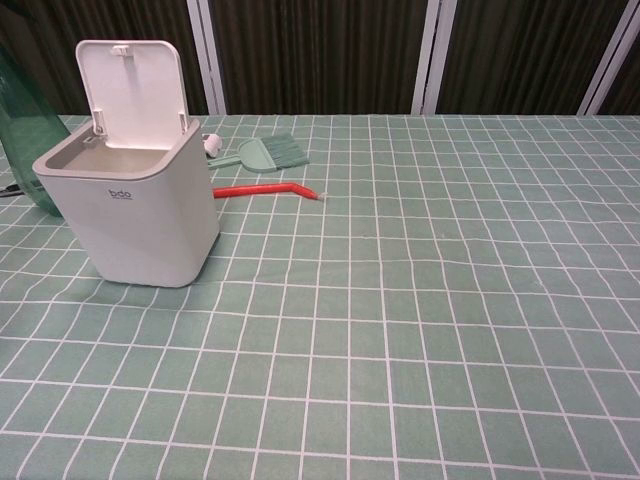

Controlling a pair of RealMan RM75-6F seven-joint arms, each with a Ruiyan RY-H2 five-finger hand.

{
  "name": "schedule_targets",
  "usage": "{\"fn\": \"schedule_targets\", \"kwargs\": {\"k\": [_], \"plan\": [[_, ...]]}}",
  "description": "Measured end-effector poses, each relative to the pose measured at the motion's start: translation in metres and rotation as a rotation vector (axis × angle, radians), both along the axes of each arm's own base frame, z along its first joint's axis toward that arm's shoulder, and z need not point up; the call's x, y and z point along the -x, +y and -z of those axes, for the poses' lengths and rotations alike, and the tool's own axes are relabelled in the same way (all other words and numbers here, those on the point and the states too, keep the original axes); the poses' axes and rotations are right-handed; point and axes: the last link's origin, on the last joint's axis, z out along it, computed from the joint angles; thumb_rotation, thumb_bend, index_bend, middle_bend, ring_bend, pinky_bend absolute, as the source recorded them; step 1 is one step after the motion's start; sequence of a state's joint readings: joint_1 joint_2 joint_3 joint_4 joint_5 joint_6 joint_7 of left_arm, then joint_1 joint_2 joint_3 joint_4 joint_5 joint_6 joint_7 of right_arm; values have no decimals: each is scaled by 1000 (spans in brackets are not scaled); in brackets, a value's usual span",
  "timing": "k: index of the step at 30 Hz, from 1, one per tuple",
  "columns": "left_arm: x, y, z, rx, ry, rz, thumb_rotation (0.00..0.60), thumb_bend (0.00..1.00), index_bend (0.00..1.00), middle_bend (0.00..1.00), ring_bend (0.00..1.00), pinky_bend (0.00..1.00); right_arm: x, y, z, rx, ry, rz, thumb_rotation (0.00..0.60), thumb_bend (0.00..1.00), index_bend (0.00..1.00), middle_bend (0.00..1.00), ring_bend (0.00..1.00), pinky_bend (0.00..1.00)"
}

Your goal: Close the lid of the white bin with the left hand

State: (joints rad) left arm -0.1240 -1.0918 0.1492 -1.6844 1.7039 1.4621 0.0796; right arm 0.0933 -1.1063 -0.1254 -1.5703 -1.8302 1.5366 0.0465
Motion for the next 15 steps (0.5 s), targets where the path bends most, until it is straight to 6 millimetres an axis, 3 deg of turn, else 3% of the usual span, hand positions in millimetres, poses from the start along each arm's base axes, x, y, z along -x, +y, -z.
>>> {"fn": "schedule_targets", "kwargs": {"k": [5,6,7,8,10,11,13,15], "plan": [[-4,3,0,-18,-27,19,600,414,99,0,0,22,0,-1,1,-7,-7,0,600,179,0,0,0,0],[-7,6,1,-28,-48,27,600,414,97,9,1,67,-1,-1,0,-5,-10,-1,600,179,0,0,0,0],[-10,10,1,-38,-63,38,600,417,101,80,44,156,-1,-1,-1,0,-12,-4,600,179,0,0,0,0],[-13,14,1,-53,-77,51,600,427,122,284,196,354,-1,-1,-2,8,-14,-10,600,179,0,0,0,0],[-24,30,0,-102,-118,93,600,455,181,824,680,841,-2,-1,-3,16,-17,-17,600,180,0,0,0,0],[-30,39,0,-125,-142,113,600,467,209,949,838,956,-2,-1,-3,20,-20,-17,600,180,0,0,0,0],[-49,64,-1,-171,-207,166,600,481,257,1000,979,1000,-2,-1,-3,29,-19,-15,600,180,0,0,0,0],[-69,93,-1,-202,-252,219,600,484,271,1000,1000,1000,-2,-1,-3,38,-8,-16,600,179,0,0,0,0]]}}
